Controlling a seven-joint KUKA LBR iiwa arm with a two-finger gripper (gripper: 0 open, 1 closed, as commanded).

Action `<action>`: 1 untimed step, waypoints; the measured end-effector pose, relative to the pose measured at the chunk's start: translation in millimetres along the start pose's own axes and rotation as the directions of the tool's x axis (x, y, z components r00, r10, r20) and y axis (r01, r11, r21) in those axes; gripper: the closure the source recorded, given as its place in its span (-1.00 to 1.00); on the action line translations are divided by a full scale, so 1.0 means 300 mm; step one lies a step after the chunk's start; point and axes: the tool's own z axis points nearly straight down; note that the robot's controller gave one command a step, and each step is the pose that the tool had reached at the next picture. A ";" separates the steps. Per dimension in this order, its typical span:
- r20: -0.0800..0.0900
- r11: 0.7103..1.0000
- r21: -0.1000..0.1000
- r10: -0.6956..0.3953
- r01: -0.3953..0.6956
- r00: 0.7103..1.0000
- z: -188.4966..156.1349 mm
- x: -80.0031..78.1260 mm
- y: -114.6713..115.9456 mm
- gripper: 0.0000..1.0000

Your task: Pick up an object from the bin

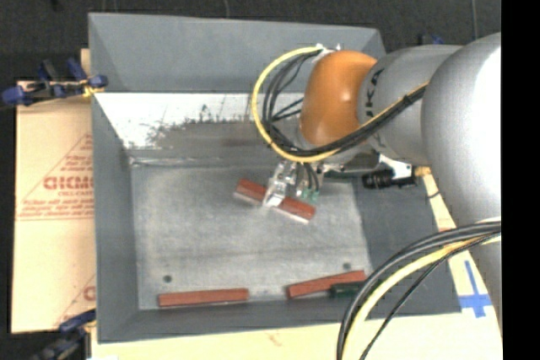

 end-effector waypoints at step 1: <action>0.000 1.000 0.001 0.000 0.000 1.000 -0.007 0.000 -0.001 1.00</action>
Offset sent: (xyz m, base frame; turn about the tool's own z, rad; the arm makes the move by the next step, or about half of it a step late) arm 0.0001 -0.0001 0.0487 0.0000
